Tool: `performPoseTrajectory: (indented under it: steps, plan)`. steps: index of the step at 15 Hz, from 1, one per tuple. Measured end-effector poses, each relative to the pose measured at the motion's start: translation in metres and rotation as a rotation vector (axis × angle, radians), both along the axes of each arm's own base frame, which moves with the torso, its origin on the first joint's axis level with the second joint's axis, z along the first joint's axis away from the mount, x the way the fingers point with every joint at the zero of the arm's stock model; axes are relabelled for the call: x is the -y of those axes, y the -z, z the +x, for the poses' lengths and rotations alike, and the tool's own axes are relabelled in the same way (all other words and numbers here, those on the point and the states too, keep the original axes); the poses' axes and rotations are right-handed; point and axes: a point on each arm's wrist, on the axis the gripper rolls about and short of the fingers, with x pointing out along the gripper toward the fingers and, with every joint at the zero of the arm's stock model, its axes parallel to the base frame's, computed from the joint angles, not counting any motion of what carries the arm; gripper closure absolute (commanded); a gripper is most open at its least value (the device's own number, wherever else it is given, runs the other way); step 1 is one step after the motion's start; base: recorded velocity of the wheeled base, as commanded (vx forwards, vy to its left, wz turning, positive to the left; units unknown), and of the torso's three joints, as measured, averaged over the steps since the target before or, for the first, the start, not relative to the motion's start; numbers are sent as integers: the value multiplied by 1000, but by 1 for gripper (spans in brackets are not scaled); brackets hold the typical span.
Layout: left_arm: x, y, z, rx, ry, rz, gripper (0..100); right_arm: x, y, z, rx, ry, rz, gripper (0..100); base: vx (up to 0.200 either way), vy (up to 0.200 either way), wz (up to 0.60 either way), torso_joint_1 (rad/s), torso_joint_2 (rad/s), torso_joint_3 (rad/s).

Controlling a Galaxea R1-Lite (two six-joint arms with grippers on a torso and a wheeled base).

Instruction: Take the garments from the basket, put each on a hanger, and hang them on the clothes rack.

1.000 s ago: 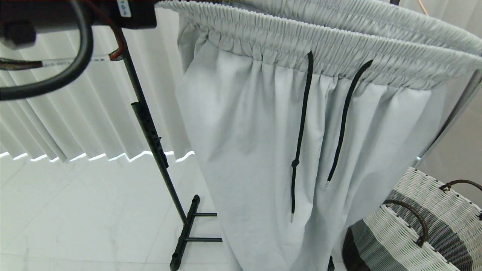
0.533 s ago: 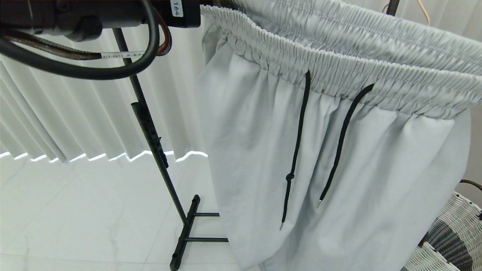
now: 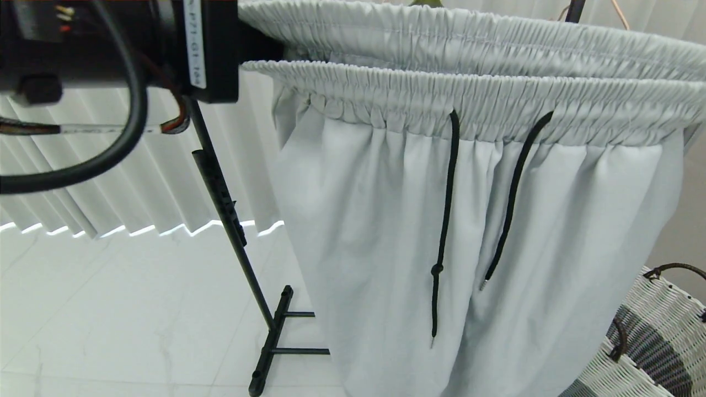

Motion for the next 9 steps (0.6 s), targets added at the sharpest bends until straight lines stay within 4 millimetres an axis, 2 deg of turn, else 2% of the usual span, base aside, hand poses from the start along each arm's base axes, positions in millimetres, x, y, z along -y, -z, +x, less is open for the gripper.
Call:
performPoseTrajectory:
  steps: [4, 7, 9]
  plan:
    - [-20, 7, -32, -52, 58, 61, 100, -16, -13, 24, 78, 128, 150, 100, 0, 0, 0, 0, 0, 0]
    - [-32, 14, -56, -59, 136, 76, 100, -40, -20, 48, 132, 174, 237, 100, 0, 0, 0, 0, 0, 0]
    - [-38, 14, -71, -45, 200, 64, 100, -54, -19, 59, 131, 182, 233, 100, 0, 0, 0, 0, 0, 0]
